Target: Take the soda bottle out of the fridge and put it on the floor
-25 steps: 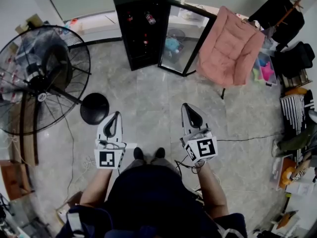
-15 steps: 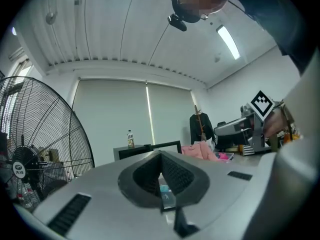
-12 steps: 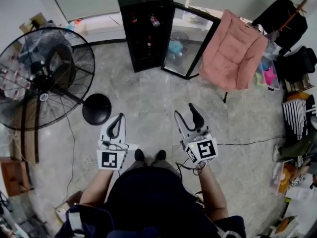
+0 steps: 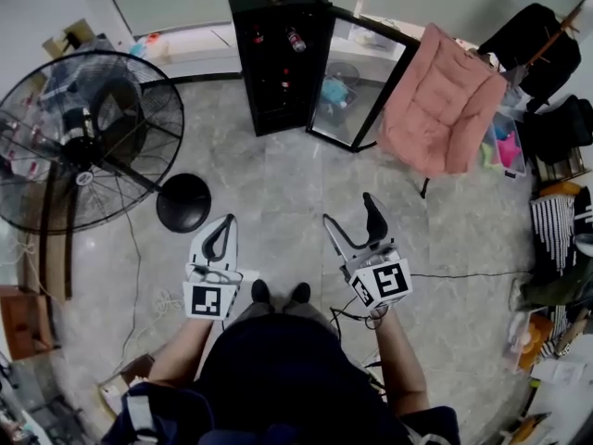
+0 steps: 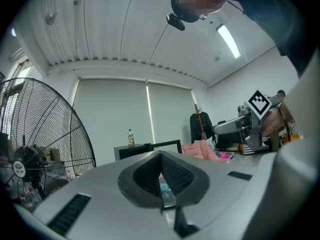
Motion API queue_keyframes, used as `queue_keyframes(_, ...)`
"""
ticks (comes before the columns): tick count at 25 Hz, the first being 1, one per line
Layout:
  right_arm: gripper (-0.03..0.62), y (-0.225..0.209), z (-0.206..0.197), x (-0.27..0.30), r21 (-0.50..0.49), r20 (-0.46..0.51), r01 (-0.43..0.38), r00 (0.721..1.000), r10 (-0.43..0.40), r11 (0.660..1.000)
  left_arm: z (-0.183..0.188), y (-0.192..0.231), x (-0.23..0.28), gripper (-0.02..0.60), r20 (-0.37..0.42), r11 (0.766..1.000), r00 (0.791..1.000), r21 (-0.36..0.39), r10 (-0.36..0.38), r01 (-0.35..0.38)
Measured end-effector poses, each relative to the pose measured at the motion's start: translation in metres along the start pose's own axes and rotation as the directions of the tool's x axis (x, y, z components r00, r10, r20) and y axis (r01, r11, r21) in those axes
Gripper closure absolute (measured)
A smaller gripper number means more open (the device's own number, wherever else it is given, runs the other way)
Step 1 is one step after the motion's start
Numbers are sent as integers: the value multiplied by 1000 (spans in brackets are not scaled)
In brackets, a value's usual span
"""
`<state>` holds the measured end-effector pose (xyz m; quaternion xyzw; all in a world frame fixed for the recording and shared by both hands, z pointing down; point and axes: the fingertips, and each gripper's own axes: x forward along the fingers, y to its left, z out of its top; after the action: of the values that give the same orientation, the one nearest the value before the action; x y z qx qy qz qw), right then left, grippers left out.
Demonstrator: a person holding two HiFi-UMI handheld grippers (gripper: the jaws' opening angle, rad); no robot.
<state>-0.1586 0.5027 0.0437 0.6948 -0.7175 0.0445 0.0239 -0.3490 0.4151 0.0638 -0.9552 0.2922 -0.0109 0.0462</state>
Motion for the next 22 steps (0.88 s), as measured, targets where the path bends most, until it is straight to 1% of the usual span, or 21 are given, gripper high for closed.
queue_keyframes(6, 227, -11, -4, 6, -6, -6, -32, 999, 32, 999, -1, -9, 4, 560, -13, 1000, 1000, 13, 10, -10)
queue_keyframes(14, 227, -41, -6, 20, -35, -9, -100, 995, 99, 994, 3, -26, 30, 560, -17, 998, 998, 1, 57, -57)
queue_keyframes(18, 227, -53, -3, 36, -56, -17, -126, 992, 125, 991, 5, -28, 47, 560, -16, 998, 998, 8, 64, -64)
queue_keyframes(22, 227, -66, -5, 64, -59, -16, -130, 991, 130, 990, -1, -22, 75, 560, -19, 998, 998, 6, 67, -67)
